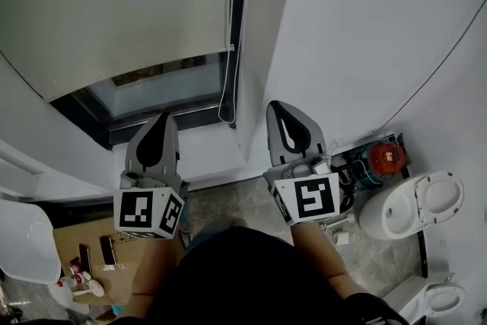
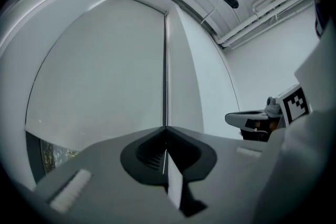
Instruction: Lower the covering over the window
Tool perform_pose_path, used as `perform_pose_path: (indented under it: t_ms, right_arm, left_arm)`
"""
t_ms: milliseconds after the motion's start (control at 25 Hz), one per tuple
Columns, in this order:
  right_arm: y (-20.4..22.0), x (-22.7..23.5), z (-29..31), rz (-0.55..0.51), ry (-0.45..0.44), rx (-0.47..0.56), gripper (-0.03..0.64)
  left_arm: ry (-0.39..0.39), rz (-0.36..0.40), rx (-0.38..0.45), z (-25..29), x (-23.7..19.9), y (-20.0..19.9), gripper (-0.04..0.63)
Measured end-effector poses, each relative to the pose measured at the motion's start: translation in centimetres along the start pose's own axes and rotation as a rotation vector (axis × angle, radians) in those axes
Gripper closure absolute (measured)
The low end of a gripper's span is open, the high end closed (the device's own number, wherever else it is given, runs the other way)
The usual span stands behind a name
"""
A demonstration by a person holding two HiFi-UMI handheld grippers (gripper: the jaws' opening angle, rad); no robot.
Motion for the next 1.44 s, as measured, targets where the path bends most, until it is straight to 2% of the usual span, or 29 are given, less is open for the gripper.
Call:
perform_pose_path:
  t_ms: [240,400,680,840,1000,1160,1440]
  right_arm:
    - [-1.3,-0.8,0.5,0.021,0.029,-0.03,0.604]
    - [-1.9,-1.5,0.4,-0.002,0.047,-0.015,0.604]
    - [-0.7,-4.1,-0.4,0.006,0.059,-0.064,0.604]
    - [-0.4,-4.9,-0.9,-0.002,0.052,-0.04,0.604]
    - [-0.8,-5.8,-1.0,0.011,0.06,-0.052,0.604]
    - [-0.6,-6.9,-1.0,0.001,0.054,-0.039,0.604]
    - [-0.7,-6.4,-0.2,0.03,0.041,-0.018,0.604]
  left_arm:
    - [0.026,0.036,-0.012,0.3,-0.9,-1.4,0.584]
    - [0.053,0.05,-0.006,0.2,-1.1,-1.6,0.584]
    - [0.096,0.04,-0.005,-1.1,-1.5,0.5,0.584]
    - [0.13,0.04,-0.012,-1.7,-1.5,0.9,0.584]
    - [0.125,0.063,0.013,-2.8,-1.8,0.6,0.584]
    - [0.133,0.048,-0.002,-3.1,-2.2,1.6,0.584]
    - [0.14,0.06,0.005,-3.1,-1.8,1.0,0.583]
Point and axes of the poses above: the fingertips, and each gripper's own axes: z forward along the fingers, x to its right, y out of its underside, the point moved 10 cm from there along -z, backward along the fingers, and after that the axes turned 9 degrees about -x, right-handed, at the moved point
